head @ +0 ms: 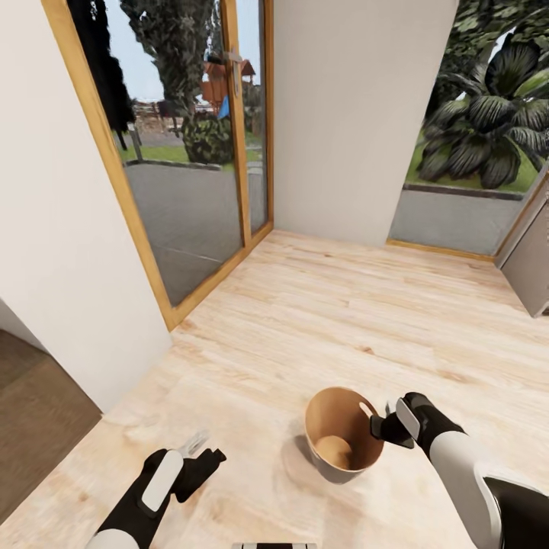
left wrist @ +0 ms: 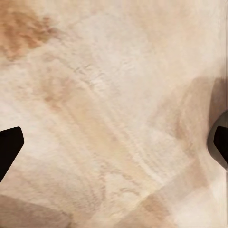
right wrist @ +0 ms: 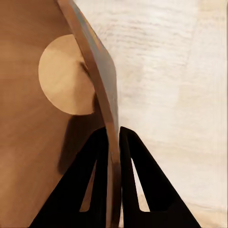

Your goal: Put the three can of soda from the living room inside the tash can in the kitchen.

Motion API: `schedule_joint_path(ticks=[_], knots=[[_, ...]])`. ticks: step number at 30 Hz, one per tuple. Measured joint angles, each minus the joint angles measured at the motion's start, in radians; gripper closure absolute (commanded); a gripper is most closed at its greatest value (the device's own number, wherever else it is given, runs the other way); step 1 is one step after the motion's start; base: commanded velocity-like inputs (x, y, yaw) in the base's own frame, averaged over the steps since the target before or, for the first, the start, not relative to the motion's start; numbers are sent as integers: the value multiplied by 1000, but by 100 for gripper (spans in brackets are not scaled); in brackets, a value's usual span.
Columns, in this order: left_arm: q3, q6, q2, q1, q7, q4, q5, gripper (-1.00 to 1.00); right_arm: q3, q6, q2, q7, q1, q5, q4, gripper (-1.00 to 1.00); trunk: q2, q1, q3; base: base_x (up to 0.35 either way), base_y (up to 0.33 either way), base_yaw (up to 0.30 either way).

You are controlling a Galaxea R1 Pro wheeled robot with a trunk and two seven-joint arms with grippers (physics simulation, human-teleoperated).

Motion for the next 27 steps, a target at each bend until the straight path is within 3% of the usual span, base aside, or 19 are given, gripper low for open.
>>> schedule_joint_path(ticks=[3, 6, 7, 10, 14, 17, 21, 27], knots=[[0, 0, 0, 1, 0, -2, 0, -100, 5, 0, -1, 1, 2, 23, -1, 100, 1, -1, 12, 0, 0, 0], [0, 0, 0, 5, 0, -9, 0, -100, 1, -8, -2, -1, 3, 16, -6, 100, 1, -3, 23, 0, 0, 0], [0, -1, 0, 8, 3, -14, -1, -100, 24, -21, -4, 44, 10, 44, -24, 100, 2, -3, 27, 0, 0, 0], [0, -2, 0, 8, 2, -14, -1, -100, 4, -21, -3, 63, 10, -16, -61, 100, 2, -5, 39, 0, 0, 0], [0, -1, -1, 8, 3, -14, -1, -100, 15, -22, -3, 62, 12, 36, -70, 100, 3, -6, 54, 0, 0, 0], [0, -2, -2, 8, 3, -14, -1, -100, 10, -21, -2, 65, 12, 3, -72, 100, 4, -8, 66, 0, 0, 0], [0, -1, -2, 8, 4, -15, -1, -100, 13, -20, -2, 65, 12, 25, -73, 100, 5, -9, 81, 0, 0, 0], [0, -2, -3, 18, 4, -39, -1, -100, 17, 33, 0, 65, 13, 12, -70, 100, 6, -12, 104, 0, 0, 0]])
